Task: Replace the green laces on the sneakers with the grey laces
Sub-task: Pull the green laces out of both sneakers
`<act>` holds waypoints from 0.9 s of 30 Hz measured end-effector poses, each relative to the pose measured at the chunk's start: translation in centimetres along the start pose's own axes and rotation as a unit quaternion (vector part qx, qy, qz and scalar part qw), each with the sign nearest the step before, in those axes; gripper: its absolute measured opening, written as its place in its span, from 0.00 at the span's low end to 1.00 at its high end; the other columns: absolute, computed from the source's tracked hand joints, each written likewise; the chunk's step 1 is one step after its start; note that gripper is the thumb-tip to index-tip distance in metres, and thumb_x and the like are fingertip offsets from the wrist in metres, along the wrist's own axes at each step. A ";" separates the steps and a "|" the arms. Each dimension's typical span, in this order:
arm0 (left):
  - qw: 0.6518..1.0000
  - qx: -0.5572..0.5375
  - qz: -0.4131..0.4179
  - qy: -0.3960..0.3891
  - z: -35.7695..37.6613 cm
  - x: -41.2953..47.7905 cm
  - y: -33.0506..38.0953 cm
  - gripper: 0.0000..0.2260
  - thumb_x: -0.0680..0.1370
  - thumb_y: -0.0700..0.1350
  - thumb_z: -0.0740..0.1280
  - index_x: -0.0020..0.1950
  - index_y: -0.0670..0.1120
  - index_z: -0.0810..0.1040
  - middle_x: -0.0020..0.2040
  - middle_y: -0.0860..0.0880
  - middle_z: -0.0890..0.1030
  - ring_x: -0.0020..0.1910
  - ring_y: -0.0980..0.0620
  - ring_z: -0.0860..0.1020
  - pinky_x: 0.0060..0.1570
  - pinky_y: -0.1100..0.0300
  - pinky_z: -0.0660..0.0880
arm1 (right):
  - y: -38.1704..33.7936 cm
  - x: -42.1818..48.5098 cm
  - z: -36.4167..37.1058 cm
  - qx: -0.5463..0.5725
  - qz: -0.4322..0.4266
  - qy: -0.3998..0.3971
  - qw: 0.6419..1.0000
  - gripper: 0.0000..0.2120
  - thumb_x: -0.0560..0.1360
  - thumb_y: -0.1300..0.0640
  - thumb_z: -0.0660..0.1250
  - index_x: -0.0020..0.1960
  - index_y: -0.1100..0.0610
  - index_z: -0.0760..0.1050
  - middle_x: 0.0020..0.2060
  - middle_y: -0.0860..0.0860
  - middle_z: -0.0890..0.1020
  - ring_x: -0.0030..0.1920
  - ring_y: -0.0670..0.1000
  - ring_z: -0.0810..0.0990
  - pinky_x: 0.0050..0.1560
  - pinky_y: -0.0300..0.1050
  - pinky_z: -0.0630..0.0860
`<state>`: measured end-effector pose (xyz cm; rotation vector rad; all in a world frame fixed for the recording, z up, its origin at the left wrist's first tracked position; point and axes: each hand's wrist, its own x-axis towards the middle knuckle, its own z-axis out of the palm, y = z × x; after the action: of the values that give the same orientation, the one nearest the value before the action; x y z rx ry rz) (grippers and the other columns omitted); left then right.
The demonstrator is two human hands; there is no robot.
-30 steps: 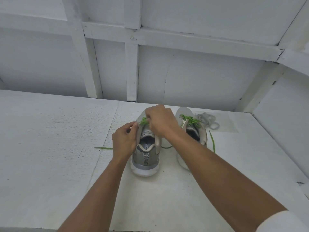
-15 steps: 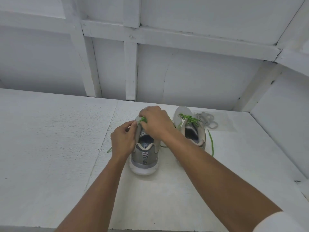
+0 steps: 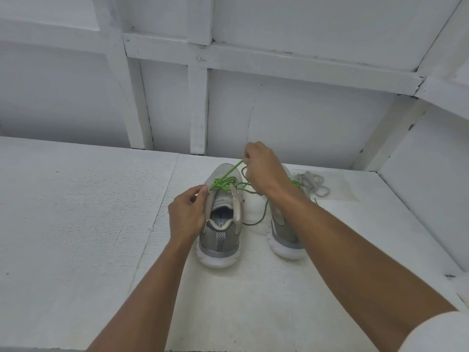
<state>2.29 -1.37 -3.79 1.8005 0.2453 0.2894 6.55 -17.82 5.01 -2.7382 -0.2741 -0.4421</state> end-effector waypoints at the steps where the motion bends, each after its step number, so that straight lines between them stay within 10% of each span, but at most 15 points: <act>1: 1.000 -0.001 -0.001 0.000 0.0 0.0 0.0 0.12 0.79 0.53 0.65 0.57 0.51 0.84 0.45 0.56 0.82 0.45 0.59 0.79 0.45 0.67 0.71 | 0.3 0.1 -0.3 -0.002 0.003 0.004 1.000 0.07 0.74 0.70 0.59 0.46 0.60 0.69 0.47 0.55 0.73 0.43 0.56 0.71 0.42 0.50 0.70; 27: 1.000 -0.006 -0.012 -0.008 -0.1 -0.2 0.2 0.11 0.79 0.55 0.66 0.56 0.54 0.84 0.45 0.56 0.84 0.47 0.59 0.80 0.46 0.65 0.73 | 2.4 1.5 -2.7 -0.041 0.078 0.146 0.985 0.06 0.76 0.64 0.58 0.46 0.64 0.74 0.46 0.57 0.75 0.43 0.58 0.75 0.41 0.52 0.73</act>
<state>2.10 -1.39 -3.53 1.7856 0.2527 0.2599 7.78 -20.81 7.17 -2.6990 0.0352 -0.8146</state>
